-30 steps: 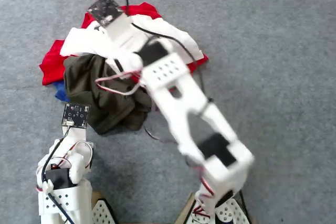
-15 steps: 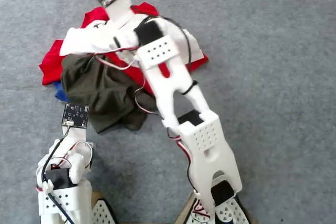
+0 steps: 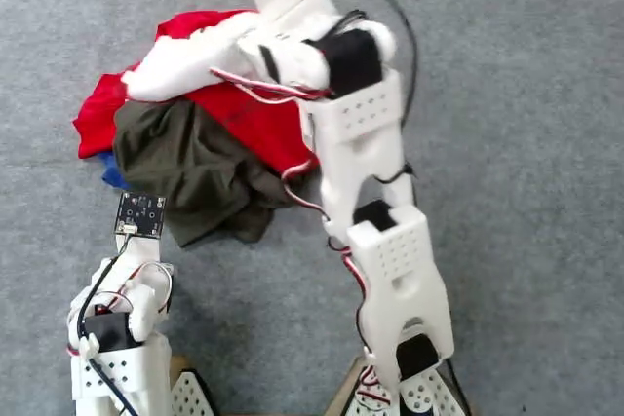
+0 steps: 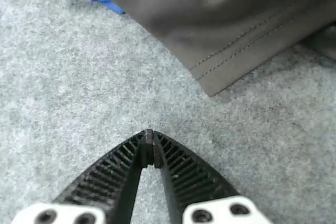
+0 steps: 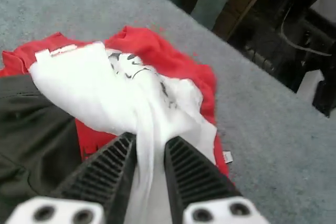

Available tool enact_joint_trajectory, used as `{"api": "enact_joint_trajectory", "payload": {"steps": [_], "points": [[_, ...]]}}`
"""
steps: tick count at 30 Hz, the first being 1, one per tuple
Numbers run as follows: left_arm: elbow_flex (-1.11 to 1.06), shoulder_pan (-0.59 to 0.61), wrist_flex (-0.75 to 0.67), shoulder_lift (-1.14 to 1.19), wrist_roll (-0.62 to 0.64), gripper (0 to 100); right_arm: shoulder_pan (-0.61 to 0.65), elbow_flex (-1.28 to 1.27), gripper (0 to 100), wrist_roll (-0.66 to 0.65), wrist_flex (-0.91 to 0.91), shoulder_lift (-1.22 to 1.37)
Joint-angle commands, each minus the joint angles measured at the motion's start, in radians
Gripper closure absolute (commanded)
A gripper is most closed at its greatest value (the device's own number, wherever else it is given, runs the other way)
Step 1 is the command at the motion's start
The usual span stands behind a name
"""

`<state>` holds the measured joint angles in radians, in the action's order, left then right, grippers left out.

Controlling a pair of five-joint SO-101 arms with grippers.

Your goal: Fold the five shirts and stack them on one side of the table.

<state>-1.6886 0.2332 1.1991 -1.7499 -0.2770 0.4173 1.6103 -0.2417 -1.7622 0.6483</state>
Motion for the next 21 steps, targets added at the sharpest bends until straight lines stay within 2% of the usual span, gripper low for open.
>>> {"api": "enact_joint_trajectory", "payload": {"steps": [1,8,17,21], "points": [[-0.013,-0.008,-0.008,-0.002,-0.008,97,-0.063,0.035,98.4,-0.009,-0.003,-0.189],[-0.013,-0.008,-0.008,0.000,-0.008,97,-0.269,0.035,98.4,-0.009,-0.005,-0.371],[-0.012,-0.010,-0.009,-0.006,-0.006,97,-0.758,0.015,98.4,-0.002,-0.005,-0.424],[-0.012,-0.010,-0.008,-0.003,-0.006,97,-0.896,-0.199,98.4,-0.002,-0.006,-0.417]]}}
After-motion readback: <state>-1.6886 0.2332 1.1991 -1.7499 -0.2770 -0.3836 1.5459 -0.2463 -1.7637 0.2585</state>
